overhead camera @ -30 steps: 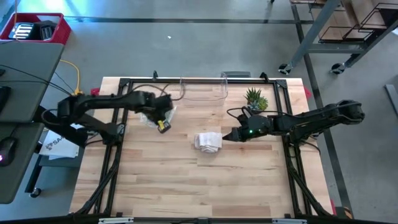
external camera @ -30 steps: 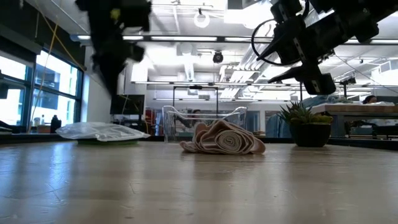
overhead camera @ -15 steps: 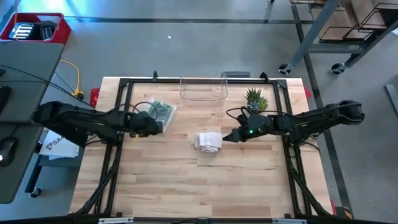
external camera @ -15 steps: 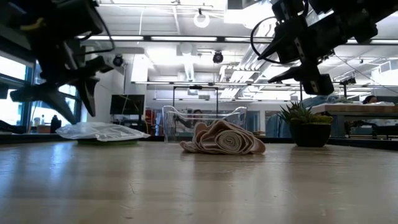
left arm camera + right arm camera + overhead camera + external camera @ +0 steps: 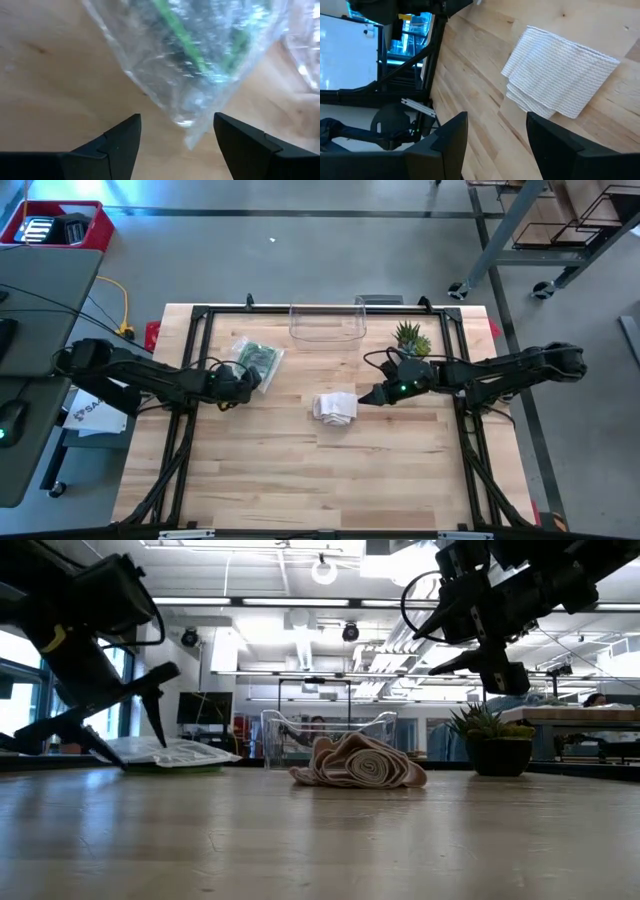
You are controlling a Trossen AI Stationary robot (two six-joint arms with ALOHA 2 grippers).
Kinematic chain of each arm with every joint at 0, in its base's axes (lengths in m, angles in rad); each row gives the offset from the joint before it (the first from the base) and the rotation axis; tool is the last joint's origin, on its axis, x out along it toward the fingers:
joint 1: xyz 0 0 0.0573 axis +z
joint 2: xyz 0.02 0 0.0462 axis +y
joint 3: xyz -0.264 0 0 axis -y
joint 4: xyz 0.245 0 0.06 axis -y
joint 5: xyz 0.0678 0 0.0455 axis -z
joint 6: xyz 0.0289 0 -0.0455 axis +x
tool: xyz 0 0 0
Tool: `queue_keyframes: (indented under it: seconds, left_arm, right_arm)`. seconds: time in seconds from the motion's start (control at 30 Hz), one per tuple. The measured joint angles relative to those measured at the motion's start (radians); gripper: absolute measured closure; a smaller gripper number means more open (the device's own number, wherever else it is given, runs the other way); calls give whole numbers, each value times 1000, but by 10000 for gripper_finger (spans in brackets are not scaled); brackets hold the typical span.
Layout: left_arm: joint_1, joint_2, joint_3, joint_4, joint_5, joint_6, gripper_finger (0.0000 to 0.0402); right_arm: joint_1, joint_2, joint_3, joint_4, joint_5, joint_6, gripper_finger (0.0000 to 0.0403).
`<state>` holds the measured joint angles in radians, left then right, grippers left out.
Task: Roll bandage
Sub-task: Open the transparent zip bag
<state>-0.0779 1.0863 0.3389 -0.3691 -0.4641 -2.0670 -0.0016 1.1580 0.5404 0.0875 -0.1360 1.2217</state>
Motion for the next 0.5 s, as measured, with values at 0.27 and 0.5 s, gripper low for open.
queue_keyframes:
  seconds: [0.27, 0.5]
  left_arm:
    - [-1, 93, 3, 11, -116, -139, 171]
    - [7, 116, -2, 19, -177, -135, 280]
  right_arm:
    - [-1, 0, 0, -1, -1, 7, 210]
    - [2, 0, 0, -1, -1, 18, 210]
